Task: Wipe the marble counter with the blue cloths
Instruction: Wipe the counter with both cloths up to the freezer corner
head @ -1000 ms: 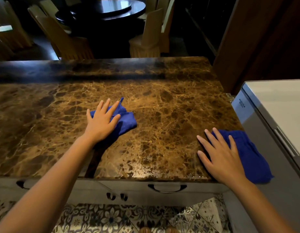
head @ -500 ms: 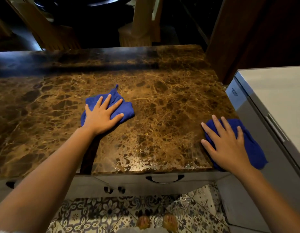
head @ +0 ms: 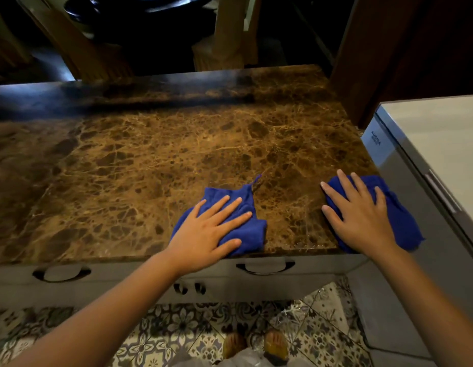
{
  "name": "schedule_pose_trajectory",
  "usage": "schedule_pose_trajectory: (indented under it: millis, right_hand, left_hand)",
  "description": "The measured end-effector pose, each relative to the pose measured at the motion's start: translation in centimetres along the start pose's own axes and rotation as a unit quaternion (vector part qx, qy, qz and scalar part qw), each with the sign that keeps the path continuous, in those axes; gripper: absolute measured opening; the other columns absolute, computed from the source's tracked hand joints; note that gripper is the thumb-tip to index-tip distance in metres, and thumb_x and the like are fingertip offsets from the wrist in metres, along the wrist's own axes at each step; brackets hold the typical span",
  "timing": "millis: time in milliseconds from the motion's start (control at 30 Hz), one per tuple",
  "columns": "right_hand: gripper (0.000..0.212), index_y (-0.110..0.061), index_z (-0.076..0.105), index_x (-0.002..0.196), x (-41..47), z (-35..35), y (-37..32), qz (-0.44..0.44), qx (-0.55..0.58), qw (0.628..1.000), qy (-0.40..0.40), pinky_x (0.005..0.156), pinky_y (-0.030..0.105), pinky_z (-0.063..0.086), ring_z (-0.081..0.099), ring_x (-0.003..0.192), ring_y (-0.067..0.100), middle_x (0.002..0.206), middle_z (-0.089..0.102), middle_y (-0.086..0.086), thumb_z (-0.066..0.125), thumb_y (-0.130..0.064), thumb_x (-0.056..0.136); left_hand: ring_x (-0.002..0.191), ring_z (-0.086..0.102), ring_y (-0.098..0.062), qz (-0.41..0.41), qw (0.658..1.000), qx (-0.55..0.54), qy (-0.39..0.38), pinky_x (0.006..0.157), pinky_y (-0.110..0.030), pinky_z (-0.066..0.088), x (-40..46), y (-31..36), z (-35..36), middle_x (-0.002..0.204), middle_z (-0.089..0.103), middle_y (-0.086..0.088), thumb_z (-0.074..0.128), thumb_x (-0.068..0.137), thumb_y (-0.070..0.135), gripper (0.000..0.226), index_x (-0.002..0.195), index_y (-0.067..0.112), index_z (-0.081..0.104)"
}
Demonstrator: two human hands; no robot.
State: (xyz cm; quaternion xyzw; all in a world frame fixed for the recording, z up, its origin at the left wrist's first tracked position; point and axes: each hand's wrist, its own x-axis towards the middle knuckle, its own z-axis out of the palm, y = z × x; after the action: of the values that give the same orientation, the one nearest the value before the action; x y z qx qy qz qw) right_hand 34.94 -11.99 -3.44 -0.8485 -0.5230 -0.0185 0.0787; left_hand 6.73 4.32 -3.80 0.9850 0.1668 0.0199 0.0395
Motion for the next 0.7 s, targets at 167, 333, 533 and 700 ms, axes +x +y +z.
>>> schedule_pose_trajectory:
  millis: [167,333,533,700]
  right_hand:
    - [0.065,-0.031,0.032,0.14,0.0,0.0,0.0,0.0,-0.002,1.0,-0.002,0.108,0.057,0.007,0.006,0.14,0.024,0.155,0.015,0.004,0.015,-0.057,0.083]
    - [0.059,-0.03,0.032,0.14,0.0,-0.1,-0.1,0.002,0.004,1.0,-0.003,0.108,0.056,0.006,0.005,0.14,0.023,0.155,0.014,0.003,0.021,-0.053,0.086]
    - [0.058,-0.03,0.034,0.139,0.0,-0.1,0.0,0.002,0.01,1.0,-0.003,0.108,0.055,0.005,0.006,0.14,0.023,0.155,0.015,0.003,0.024,-0.051,0.087]
    - [0.058,-0.03,0.035,0.139,-0.1,-0.2,-0.1,0.002,0.012,1.0,-0.002,0.108,0.056,0.007,0.007,0.14,0.023,0.155,0.016,0.003,0.023,-0.052,0.087]
  left_hand:
    - [0.14,0.019,-0.019,0.032,0.999,0.012,0.001,0.112,-0.04,0.016,-1.8,1.1,0.0,0.152,0.02,0.005,0.02,0.094,0.056,0.055,0.144,0.035,0.018]
    - [0.133,0.035,-0.014,0.061,0.998,-0.022,0.024,0.102,-0.038,0.038,-3.6,1.8,0.1,0.143,0.04,0.004,0.024,0.095,0.053,0.05,0.138,0.031,0.034]
    - [0.12,0.051,-0.006,0.075,0.988,-0.084,0.104,0.093,-0.03,0.045,-6.1,1.2,-1.1,0.127,0.059,0.006,0.035,0.094,0.05,0.044,0.127,0.027,0.05]
    - [0.11,0.053,0.002,-0.095,0.94,-0.191,0.267,0.09,-0.018,0.039,-5.9,-2.4,-3.7,0.124,0.055,0.02,0.039,0.092,0.047,0.044,0.125,0.021,0.054]
